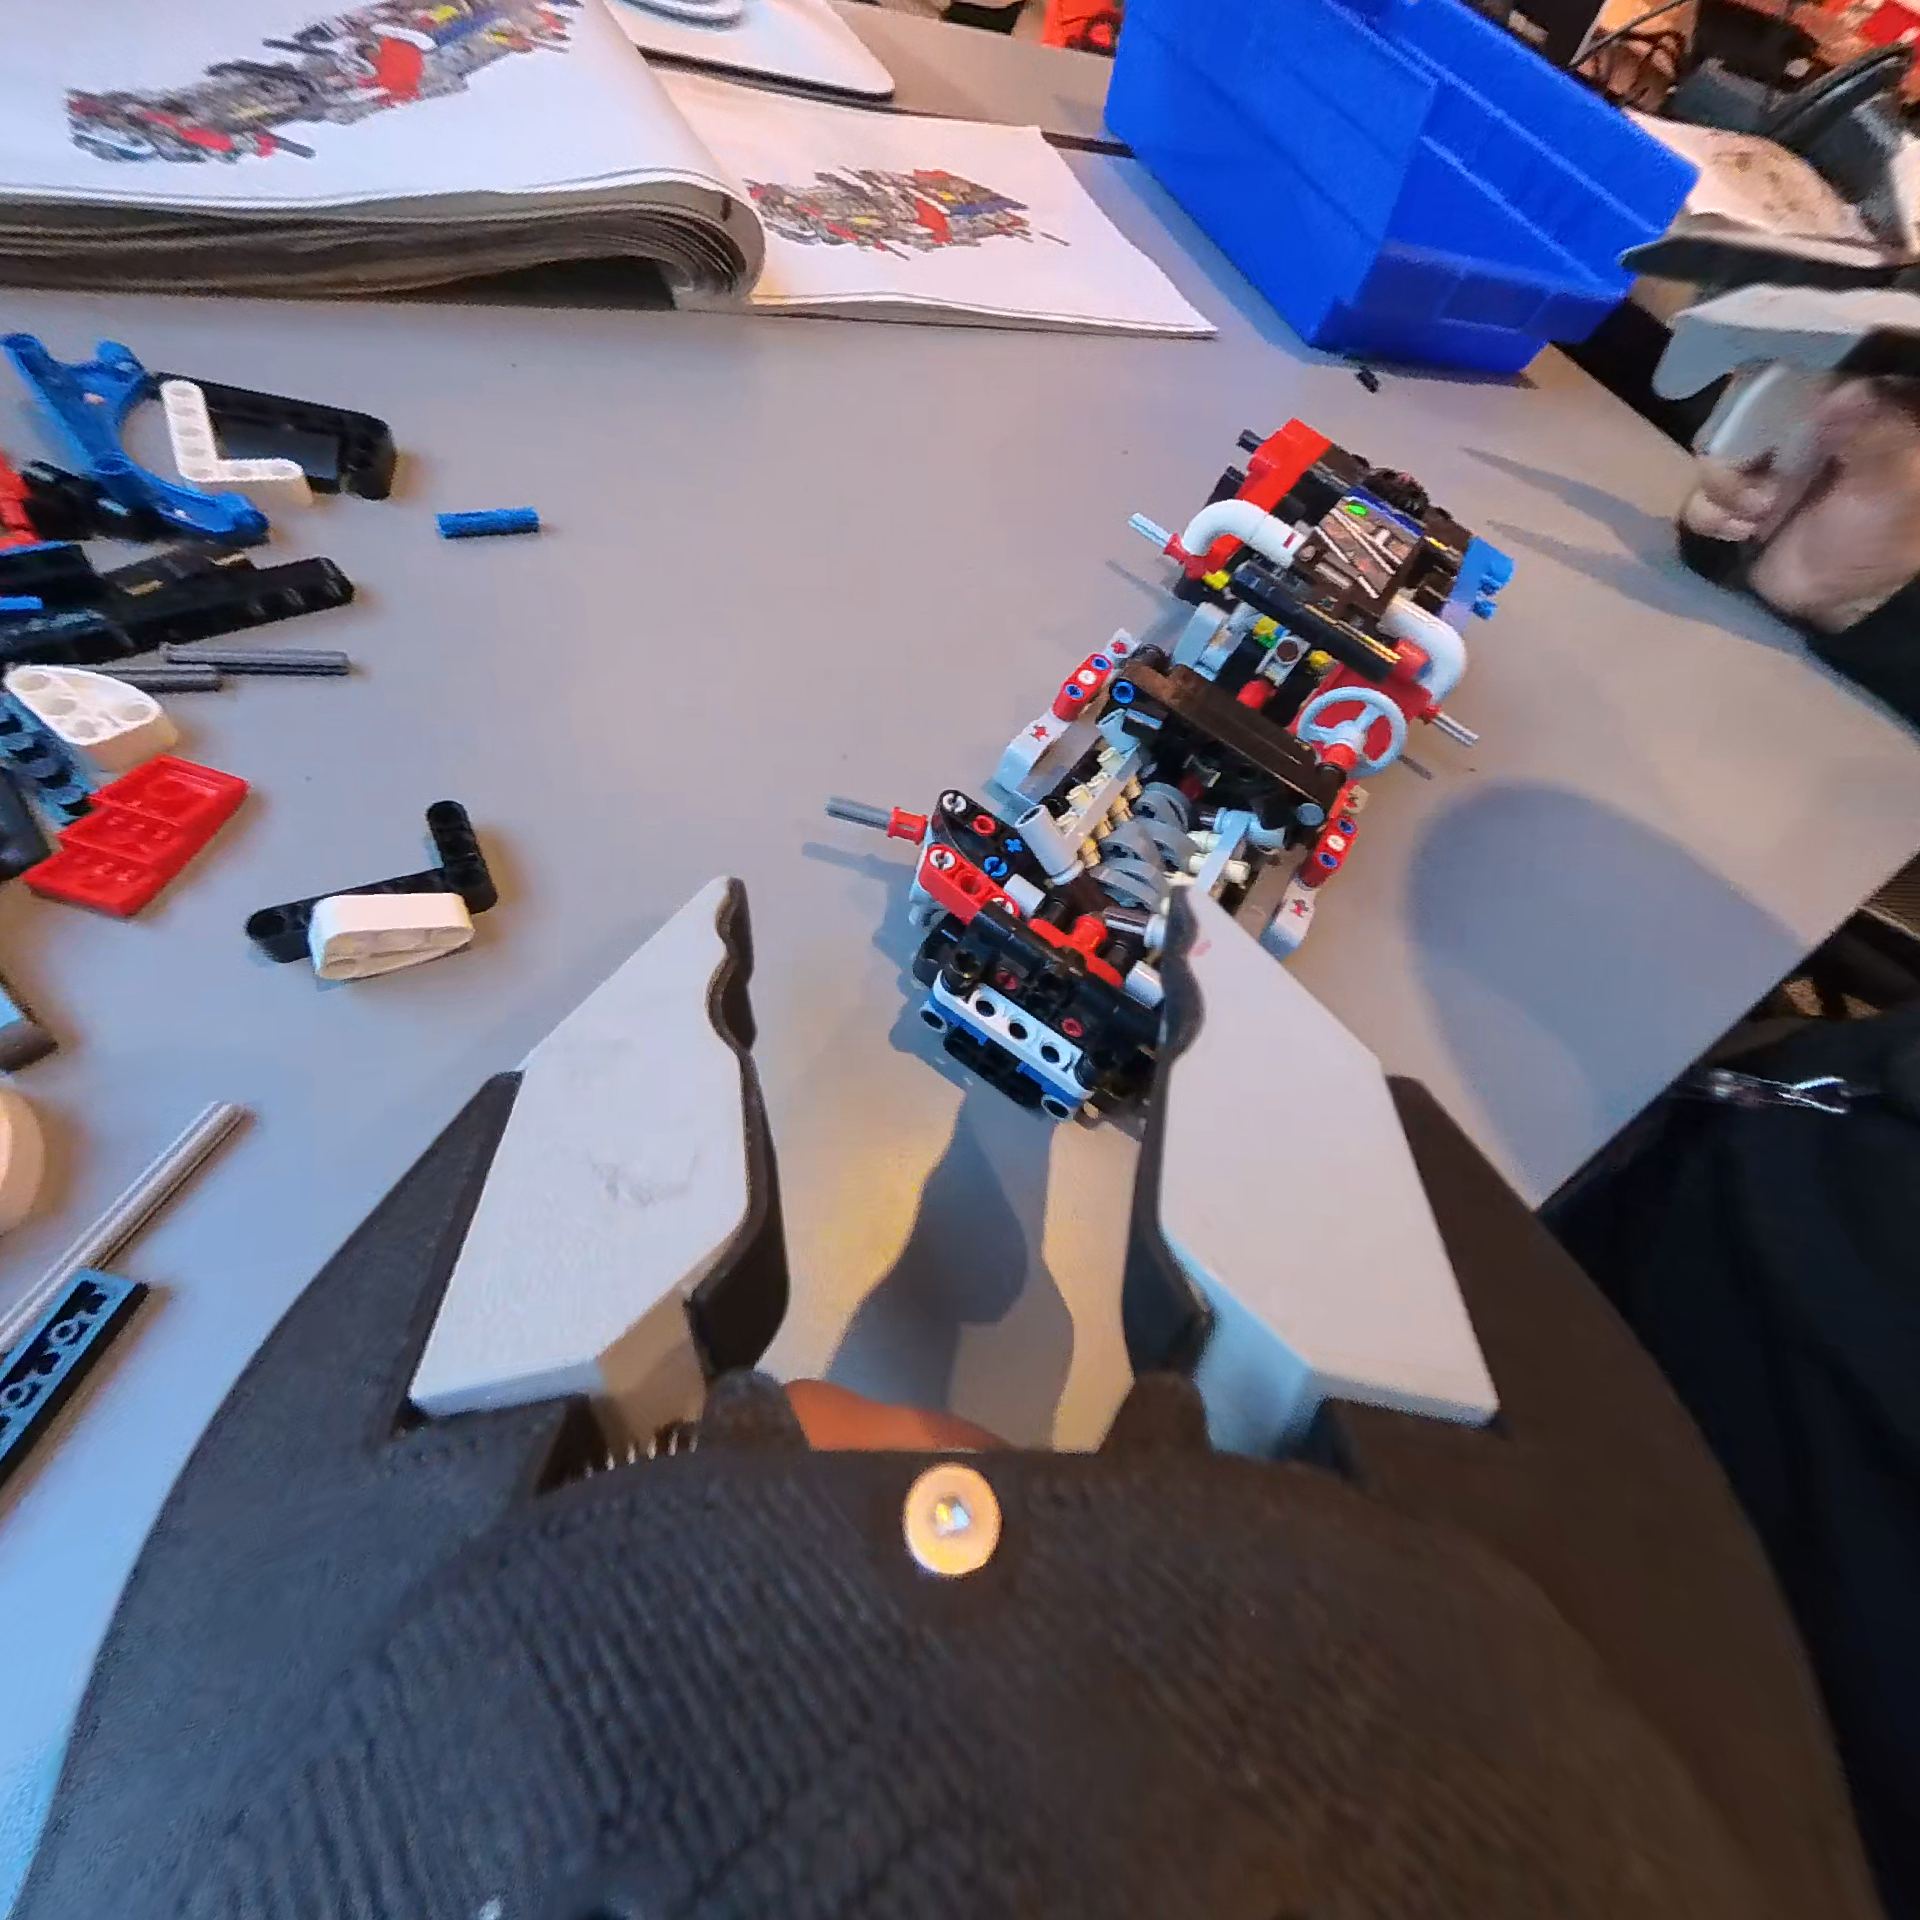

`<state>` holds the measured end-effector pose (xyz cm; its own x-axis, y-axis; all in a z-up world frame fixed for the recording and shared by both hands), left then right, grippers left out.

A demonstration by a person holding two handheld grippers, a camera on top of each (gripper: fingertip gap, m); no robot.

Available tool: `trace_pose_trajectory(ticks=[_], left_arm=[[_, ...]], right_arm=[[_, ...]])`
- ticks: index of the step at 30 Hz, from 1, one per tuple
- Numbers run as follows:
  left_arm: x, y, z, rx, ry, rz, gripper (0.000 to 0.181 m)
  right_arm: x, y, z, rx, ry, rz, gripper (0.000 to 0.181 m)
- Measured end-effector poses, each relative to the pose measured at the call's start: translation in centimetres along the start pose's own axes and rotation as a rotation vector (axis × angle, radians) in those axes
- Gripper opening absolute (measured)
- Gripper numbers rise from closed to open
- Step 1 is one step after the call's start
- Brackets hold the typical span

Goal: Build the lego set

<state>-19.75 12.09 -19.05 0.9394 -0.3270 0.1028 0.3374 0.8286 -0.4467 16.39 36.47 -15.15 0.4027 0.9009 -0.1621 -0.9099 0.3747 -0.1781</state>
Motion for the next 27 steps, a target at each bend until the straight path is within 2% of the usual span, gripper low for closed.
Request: trace_pose_trajectory(ticks=[4, 9, 27], left_arm=[[0.8, 0.2, -0.3, -0.019, 0.02, -0.055, 0.072], [1.7, 0.4, -0.5, -0.034, 0.061, -0.098, 0.067], [3.0, 0.6, -1.0, -0.052, 0.178, -0.091, 0.064]], right_arm=[[0.6, 0.9, -0.8, -0.075, 0.013, -0.026, 0.061], [1.3, 1.0, -0.6, -0.065, 0.052, -0.036, 0.054], [2.9, 1.1, -0.6, -0.069, 0.06, -0.165, 0.049]])
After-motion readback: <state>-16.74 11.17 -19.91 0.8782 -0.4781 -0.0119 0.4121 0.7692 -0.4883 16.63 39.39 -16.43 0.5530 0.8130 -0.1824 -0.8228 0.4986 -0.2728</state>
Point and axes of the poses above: each gripper's, where its closed fingertips meet, y out along the fingers, z out of its top, x = y × z across the jaws, the point moved 1 cm from there along -y, back along the fingers, and after that the axes turned 10 degrees about y, right-handed, at the moved point
